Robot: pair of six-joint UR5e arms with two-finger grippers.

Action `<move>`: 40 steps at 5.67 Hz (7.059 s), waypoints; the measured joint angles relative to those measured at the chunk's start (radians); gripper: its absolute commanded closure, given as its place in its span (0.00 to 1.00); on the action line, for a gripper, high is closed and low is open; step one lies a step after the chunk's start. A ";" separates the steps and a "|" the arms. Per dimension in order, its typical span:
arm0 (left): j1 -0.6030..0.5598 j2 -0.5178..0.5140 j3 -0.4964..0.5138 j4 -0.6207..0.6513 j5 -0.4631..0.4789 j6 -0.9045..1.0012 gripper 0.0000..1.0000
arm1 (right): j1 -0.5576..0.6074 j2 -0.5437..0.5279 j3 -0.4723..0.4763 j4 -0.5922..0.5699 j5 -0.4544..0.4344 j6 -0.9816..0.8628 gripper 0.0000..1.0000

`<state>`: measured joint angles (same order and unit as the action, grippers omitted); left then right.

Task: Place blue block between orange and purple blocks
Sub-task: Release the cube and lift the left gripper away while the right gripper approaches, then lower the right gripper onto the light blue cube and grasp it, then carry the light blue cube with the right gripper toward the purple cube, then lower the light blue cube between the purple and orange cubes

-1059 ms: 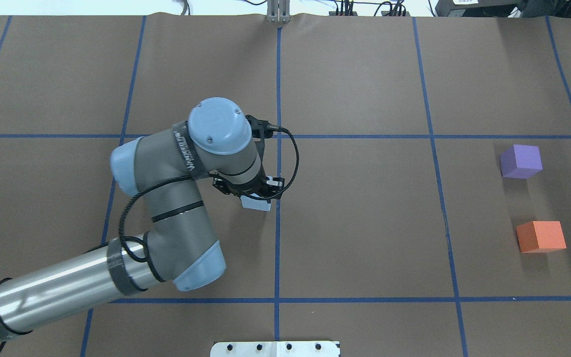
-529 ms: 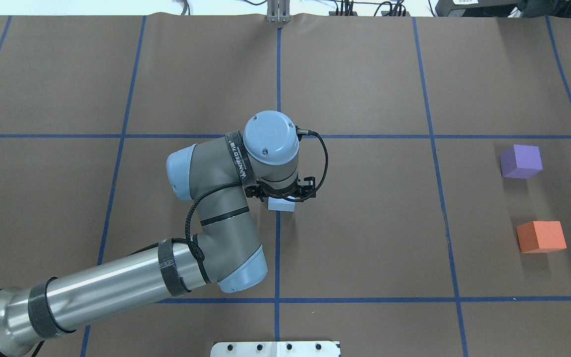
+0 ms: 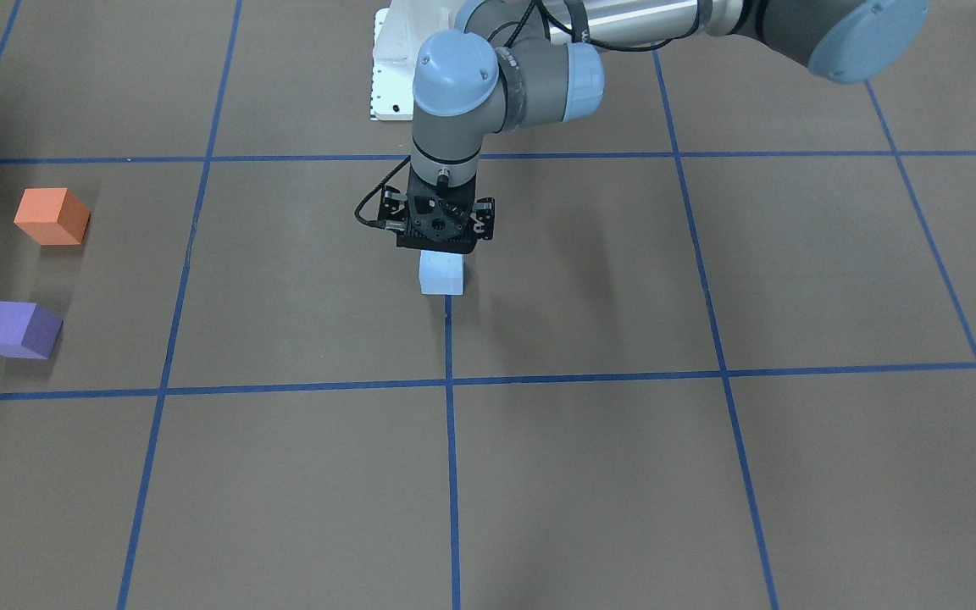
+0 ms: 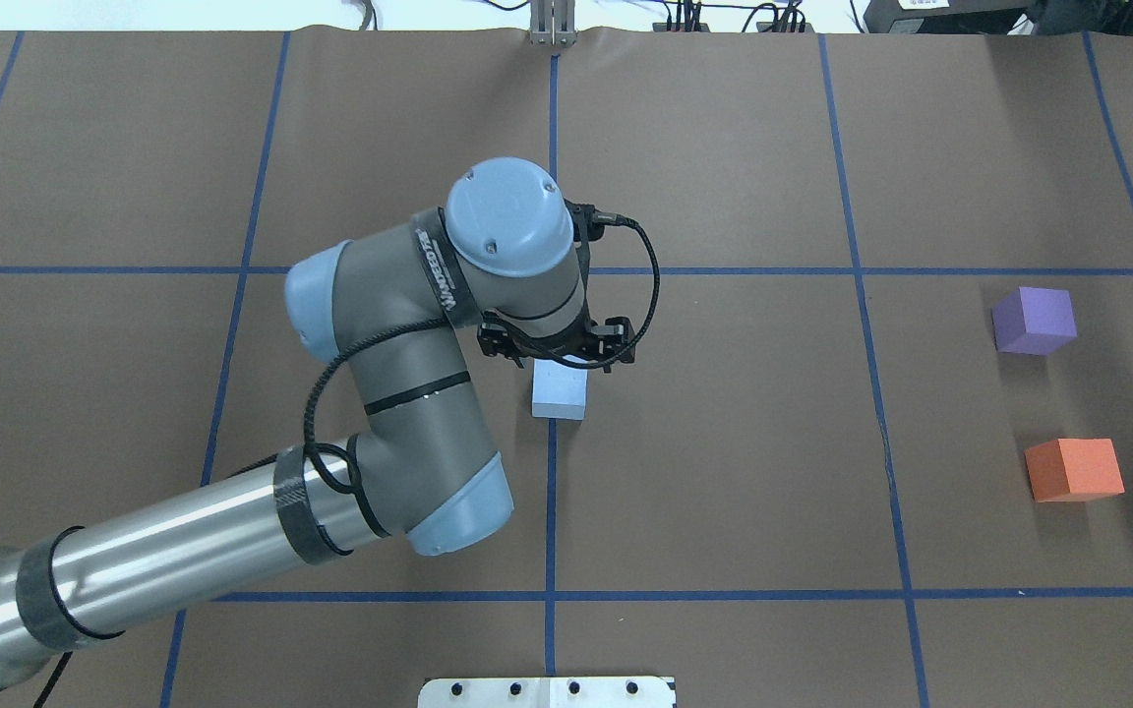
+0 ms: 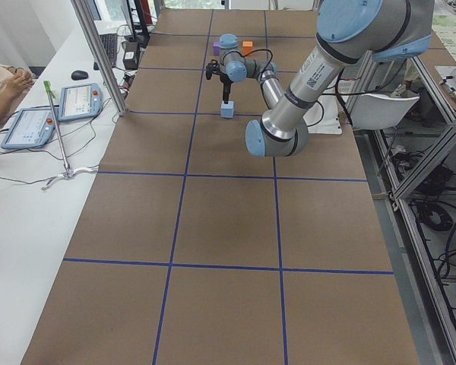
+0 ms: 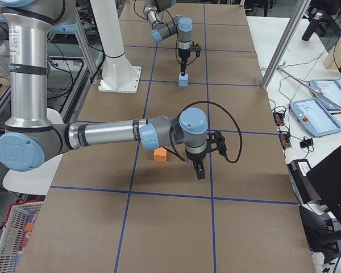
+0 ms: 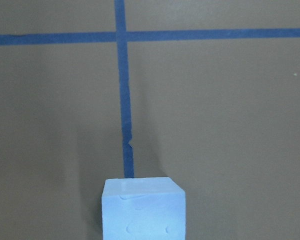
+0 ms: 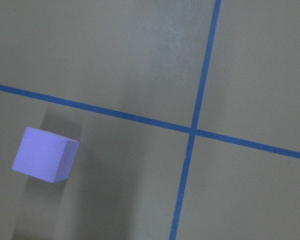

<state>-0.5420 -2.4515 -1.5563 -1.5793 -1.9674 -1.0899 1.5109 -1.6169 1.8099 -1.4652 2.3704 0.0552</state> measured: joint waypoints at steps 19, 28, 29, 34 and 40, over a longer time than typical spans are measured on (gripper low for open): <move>-0.987 0.806 -0.026 0.101 -0.353 1.444 0.00 | -1.098 0.850 -0.327 -0.029 -0.735 1.272 1.00; -1.028 0.857 -0.038 0.002 -0.396 1.129 0.00 | -0.513 -0.107 0.126 0.327 -0.307 0.755 1.00; -1.027 0.856 -0.039 0.002 -0.396 1.129 0.00 | -0.509 -0.152 0.090 0.404 -0.304 0.760 1.00; -1.027 0.856 -0.045 0.002 -0.402 1.131 0.00 | -0.616 -0.161 0.009 0.508 -0.363 0.889 1.00; -1.026 0.856 -0.048 0.002 -0.403 1.131 0.00 | -0.682 -0.164 -0.047 0.607 -0.444 0.878 0.00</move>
<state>-1.5682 -1.5953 -1.6044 -1.5769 -2.3707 0.0414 0.8293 -1.7814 1.7629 -0.8584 1.9262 0.9330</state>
